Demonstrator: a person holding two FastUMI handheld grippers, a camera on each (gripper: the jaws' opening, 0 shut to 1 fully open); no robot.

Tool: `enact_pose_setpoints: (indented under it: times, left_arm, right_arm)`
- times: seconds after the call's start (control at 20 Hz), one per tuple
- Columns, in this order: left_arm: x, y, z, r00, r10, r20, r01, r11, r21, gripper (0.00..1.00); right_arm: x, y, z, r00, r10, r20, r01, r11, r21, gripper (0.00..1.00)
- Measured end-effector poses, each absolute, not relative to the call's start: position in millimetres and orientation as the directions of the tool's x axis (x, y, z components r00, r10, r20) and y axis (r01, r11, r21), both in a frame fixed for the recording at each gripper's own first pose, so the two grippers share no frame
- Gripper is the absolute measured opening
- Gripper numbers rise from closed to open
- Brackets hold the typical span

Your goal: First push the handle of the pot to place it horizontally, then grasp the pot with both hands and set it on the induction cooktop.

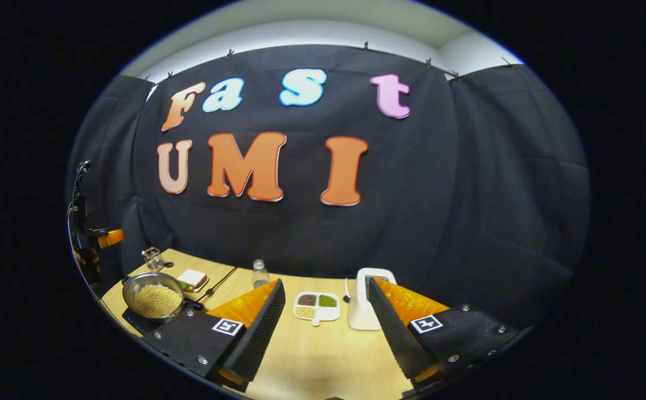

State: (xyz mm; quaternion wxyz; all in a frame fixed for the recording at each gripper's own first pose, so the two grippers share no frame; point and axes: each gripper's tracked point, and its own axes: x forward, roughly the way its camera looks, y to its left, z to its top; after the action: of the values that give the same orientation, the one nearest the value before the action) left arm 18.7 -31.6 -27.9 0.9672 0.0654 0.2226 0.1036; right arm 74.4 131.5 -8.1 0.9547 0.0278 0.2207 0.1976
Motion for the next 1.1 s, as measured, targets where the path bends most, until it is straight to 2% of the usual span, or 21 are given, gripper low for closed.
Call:
enact_pose_setpoints:
  times: [0.05, 0.2, 0.25, 0.3, 0.4, 0.45, 0.5, 0.55, 0.6, 0.8, 0.9, 0.95, 1.1]
  left_arm:
    - [26.2, -49.3, -10.7, 0.903, 0.201, -0.38, -0.151, 0.976, 0.159, 0.94]
    - [50.1, -86.6, 48.5, 0.96, 0.144, -0.241, -0.122, 0.987, 0.105, 0.96]
    - [57.7, -97.4, 69.4, 0.974, 0.124, -0.189, -0.111, 0.991, 0.079, 0.97]
    - [62.6, -106.3, 88.8, 0.984, 0.112, -0.142, -0.104, 0.993, 0.062, 0.98]
    - [69.1, -123.9, 123.7, 0.994, 0.08, -0.073, -0.077, 0.996, 0.043, 0.97]
    - [72.9, -130.2, 138.8, 0.997, 0.066, -0.039, -0.065, 0.997, 0.037, 0.96]
    - [78.3, -137.1, 154.6, 0.999, 0.044, -0.012, -0.044, 0.999, 0.03, 0.96]
    - [82.5, -142.3, 170.4, 0.999, 0.033, 0.021, -0.033, 0.999, 0.022, 0.96]
    - [82.4, -144.5, 184.7, 0.998, 0.024, 0.056, -0.025, 1.0, 0.01, 0.96]
    - [68.7, -160.0, 240.6, 0.982, -0.01, 0.188, 0.012, 1.0, -0.011, 0.96]
    - [58.0, -162.8, 259.9, 0.973, -0.024, 0.228, 0.02, 1.0, 0.022, 0.96]
    - [51.9, -165.5, 265.5, 0.971, -0.027, 0.236, 0.018, 0.999, 0.037, 0.96]
    - [54.8, -162.7, 271.1, 0.974, -0.027, 0.226, 0.016, 0.999, 0.051, 0.96]
  right_arm:
    - [78.3, 118.9, 0.0, 0.845, 0.368, -0.388, -0.346, 0.93, 0.127, 0.94]
    - [86.8, 79.6, 35.9, 0.892, 0.32, -0.319, -0.302, 0.947, 0.104, 0.94]
    - [89.4, 66.6, 46.1, 0.903, 0.303, -0.305, -0.288, 0.953, 0.095, 0.98]
    - [91.2, 56.7, 57.2, 0.915, 0.284, -0.286, -0.272, 0.959, 0.082, 0.94]
    - [94.5, 44.8, 84.1, 0.933, 0.271, -0.237, -0.264, 0.963, 0.061, 0.94]
    - [95.8, 41.1, 97.2, 0.939, 0.269, -0.216, -0.263, 0.963, 0.057, 0.98]
    - [97.6, 37.8, 110.6, 0.944, 0.267, -0.194, -0.261, 0.964, 0.054, 0.94]
    - [99.5, 35.5, 123.6, 0.95, 0.266, -0.166, -0.26, 0.964, 0.054, 0.94]
    - [101.8, 32.5, 137.2, 0.954, 0.265, -0.14, -0.259, 0.964, 0.058, 0.98]
    - [112.3, 25.9, 172.8, 0.962, 0.259, -0.087, -0.255, 0.965, 0.061, 0.95]
    - [115.9, 27.4, 187.8, 0.961, 0.269, -0.067, -0.265, 0.962, 0.066, 0.97]
    - [117.9, 30.2, 193.5, 0.96, 0.275, -0.06, -0.27, 0.96, 0.07, 0.95]
    - [123.4, 35.9, 212.6, 0.957, 0.29, -0.027, -0.287, 0.955, 0.079, 0.95]
